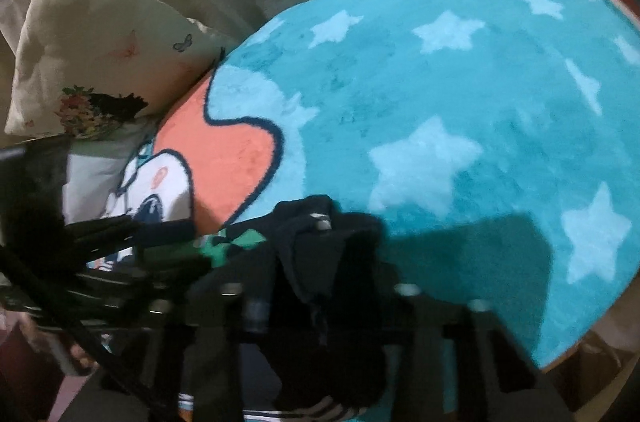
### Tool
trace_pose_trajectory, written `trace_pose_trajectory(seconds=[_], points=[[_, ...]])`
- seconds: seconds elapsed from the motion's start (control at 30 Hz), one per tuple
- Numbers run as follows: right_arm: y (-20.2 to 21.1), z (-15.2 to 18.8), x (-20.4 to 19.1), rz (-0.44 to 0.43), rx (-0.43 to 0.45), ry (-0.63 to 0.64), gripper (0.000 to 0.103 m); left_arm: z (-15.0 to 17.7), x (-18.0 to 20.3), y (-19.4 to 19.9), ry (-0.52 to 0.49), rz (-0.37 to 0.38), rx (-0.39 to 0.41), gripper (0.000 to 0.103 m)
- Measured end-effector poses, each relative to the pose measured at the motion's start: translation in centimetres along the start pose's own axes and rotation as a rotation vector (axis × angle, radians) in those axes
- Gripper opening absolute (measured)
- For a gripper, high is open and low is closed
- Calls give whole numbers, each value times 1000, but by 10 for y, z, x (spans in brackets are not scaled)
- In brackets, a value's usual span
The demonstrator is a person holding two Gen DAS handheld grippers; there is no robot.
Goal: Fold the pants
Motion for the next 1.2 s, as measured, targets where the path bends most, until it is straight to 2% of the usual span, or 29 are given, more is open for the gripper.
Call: trace_pose_trajectory(seconds=[0.07,0.3,0.37,0.4,0.5,0.53,0.57,0.63,0.67,0.8,0.87,1.0,1.1,1.2], points=[[3,-2,-2,-19,-1,8,22,0,1,4,10,26,9,18],[12,-31,-15,-65,37,53,20,-21,-15,19,84,-29,53,18],[5,-41,-13,-56,37,58,20,-24,-21,15,116,-50,47,26],[0,-44,-12,-50,32,58,21,-23,-25,11,130,-65,35,26],[-16,-50,4,-15,1,27,36,-18,-31,12,155,-60,9,26],[-13,-51,9,-54,0,-4,37,-17,-30,15,161,-53,12,26],[-4,-51,14,-88,13,-40,41,-16,-31,22,166,-41,23,28],[16,-48,23,-84,68,-62,59,-16,-33,34,185,-21,47,29],[27,-46,29,-64,97,-70,60,-17,-35,39,198,-15,56,29],[53,-35,56,-40,134,-147,60,-29,-31,41,219,-5,73,29],[56,-27,61,-62,124,-171,60,-36,-20,34,185,-20,63,29],[50,-13,54,-106,83,-152,50,-47,8,14,114,-65,37,29],[41,-9,47,-128,57,-123,38,-46,4,11,171,-49,33,29],[33,-11,42,-170,42,-120,33,-38,-7,22,245,-36,57,29]])
Point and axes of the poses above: each gripper's, at about its wrist camera, not at the fingertips, and y roughly against the way its jaws point, x to its right, z to its underside, the point moved 4 cm from there along -y, roughly the way its jaws point, and after that the axes turned 3 degrees about -x, right-handed, at the moved point
